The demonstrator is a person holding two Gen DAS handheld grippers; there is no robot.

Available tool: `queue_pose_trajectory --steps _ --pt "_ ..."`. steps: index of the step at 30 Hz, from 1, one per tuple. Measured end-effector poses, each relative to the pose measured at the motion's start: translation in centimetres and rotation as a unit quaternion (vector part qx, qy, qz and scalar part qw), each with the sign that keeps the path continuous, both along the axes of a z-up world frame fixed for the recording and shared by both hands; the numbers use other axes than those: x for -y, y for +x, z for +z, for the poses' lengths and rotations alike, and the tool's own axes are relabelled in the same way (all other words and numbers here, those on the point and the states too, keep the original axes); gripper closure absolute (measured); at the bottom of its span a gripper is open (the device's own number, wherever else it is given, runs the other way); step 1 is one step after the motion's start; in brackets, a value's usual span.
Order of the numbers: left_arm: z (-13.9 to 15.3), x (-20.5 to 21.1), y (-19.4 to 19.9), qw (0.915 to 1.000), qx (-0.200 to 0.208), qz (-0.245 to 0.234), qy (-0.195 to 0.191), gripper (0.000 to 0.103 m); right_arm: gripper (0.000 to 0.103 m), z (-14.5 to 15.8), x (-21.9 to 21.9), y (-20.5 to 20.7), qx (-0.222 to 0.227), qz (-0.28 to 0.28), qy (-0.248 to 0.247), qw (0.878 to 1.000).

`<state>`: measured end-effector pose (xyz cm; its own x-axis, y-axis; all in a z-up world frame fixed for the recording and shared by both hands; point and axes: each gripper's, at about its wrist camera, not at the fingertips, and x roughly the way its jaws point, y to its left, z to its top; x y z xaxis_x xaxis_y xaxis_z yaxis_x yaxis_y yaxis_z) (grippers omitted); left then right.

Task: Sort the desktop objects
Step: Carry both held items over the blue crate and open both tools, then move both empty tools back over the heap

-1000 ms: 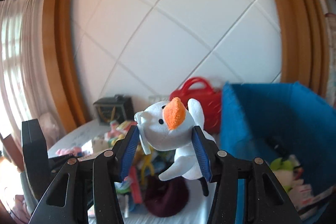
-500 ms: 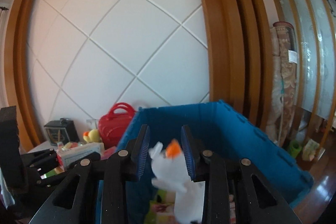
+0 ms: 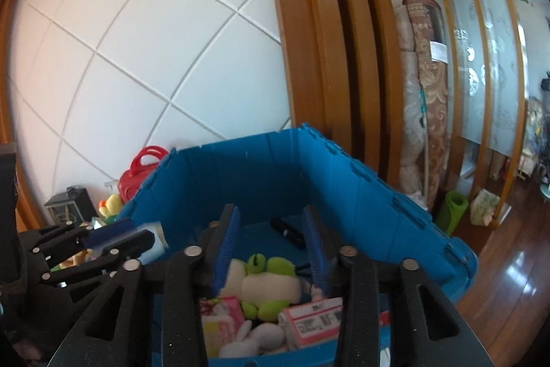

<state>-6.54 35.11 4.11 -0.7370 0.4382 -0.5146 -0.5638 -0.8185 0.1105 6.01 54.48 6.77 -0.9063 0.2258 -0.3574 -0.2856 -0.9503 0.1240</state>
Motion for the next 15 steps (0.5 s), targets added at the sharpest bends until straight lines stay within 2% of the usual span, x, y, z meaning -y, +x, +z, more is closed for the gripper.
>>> queue_pose_trajectory --steps 1,2,3,5,8,15 --pt "0.0 0.0 0.1 1.0 -0.003 0.002 0.003 0.04 0.041 0.0 -0.1 0.3 -0.001 -0.004 0.0 1.0" --pt "0.0 0.1 0.3 0.9999 -0.007 0.003 0.007 0.035 0.026 0.0 -0.2 0.6 -0.004 -0.01 0.003 1.0" --pt "0.0 0.3 0.4 0.9999 -0.009 0.002 0.009 0.035 0.018 0.0 -0.1 1.0 -0.006 -0.016 0.007 1.0" --pt "0.1 0.5 0.6 0.9999 -0.01 -0.001 0.009 0.035 0.014 0.2 -0.1 1.5 -0.008 -0.023 0.011 1.0" --pt "0.1 0.9 0.7 0.9998 -0.012 0.0 0.013 0.035 0.0 0.5 0.0 2.1 -0.013 -0.035 0.018 0.999" --pt "0.7 2.6 1.8 0.9992 -0.027 0.004 0.03 0.035 0.0 0.6 1.3 2.7 -0.006 -0.05 0.044 0.998"
